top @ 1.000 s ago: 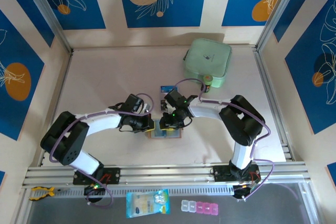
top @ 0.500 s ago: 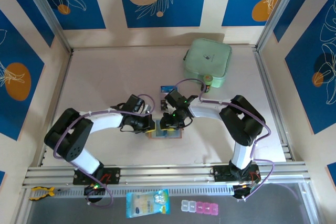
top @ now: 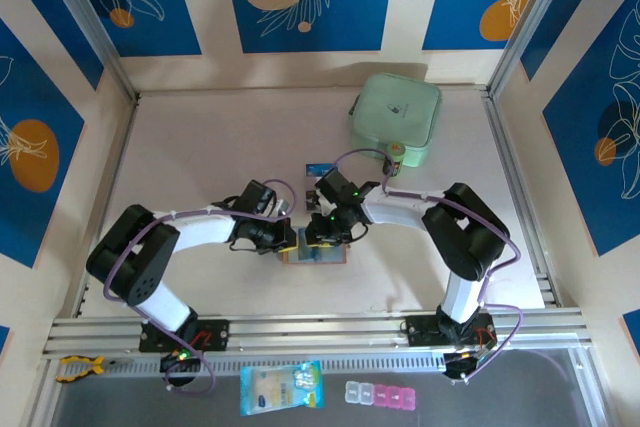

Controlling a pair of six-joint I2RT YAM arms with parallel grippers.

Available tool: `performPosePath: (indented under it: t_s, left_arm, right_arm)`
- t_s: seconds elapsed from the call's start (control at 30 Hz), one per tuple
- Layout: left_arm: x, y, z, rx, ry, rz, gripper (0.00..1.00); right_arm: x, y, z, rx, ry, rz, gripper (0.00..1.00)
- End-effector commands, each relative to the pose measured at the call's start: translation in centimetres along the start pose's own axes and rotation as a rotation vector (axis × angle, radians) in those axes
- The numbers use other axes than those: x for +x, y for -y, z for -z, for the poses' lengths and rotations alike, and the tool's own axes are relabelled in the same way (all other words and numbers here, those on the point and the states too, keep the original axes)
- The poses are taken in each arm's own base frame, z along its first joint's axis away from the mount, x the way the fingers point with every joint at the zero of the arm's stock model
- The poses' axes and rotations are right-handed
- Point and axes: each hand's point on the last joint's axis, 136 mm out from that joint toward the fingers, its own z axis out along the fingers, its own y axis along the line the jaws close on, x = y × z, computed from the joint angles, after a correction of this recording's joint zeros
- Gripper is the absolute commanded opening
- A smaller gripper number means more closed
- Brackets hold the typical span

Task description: Take the credit cards out of the card holder

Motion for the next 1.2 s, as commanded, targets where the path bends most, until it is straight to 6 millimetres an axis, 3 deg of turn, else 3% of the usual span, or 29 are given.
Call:
performPosePath:
  t_s: [0.0, 0.53, 0.93, 1.17]
  left_arm:
    - [0.9, -1.7, -0.6, -0.069, -0.039, 0.029, 0.0]
    - [1.2, -2.0, -0.5, -0.082, -0.041, 0.033, 0.0]
    - [1.4, -2.2, -0.2, -0.092, -0.036, 0.034, 0.0]
    - [0.9, -1.3, 0.5, -0.077, -0.017, 0.023, 0.0]
  right_arm:
    - [0.2, -0.7, 0.8, -0.036, -0.005, -0.01, 0.25]
    - [0.3, -0.2, 1.6, -0.026, 0.013, -0.012, 0.12]
    - [0.7, 0.9, 2.8, 0.009, 0.023, -0.012, 0.11]
    - [1.0, 1.1, 3.4, 0.021, 0.017, 0.001, 0.09]
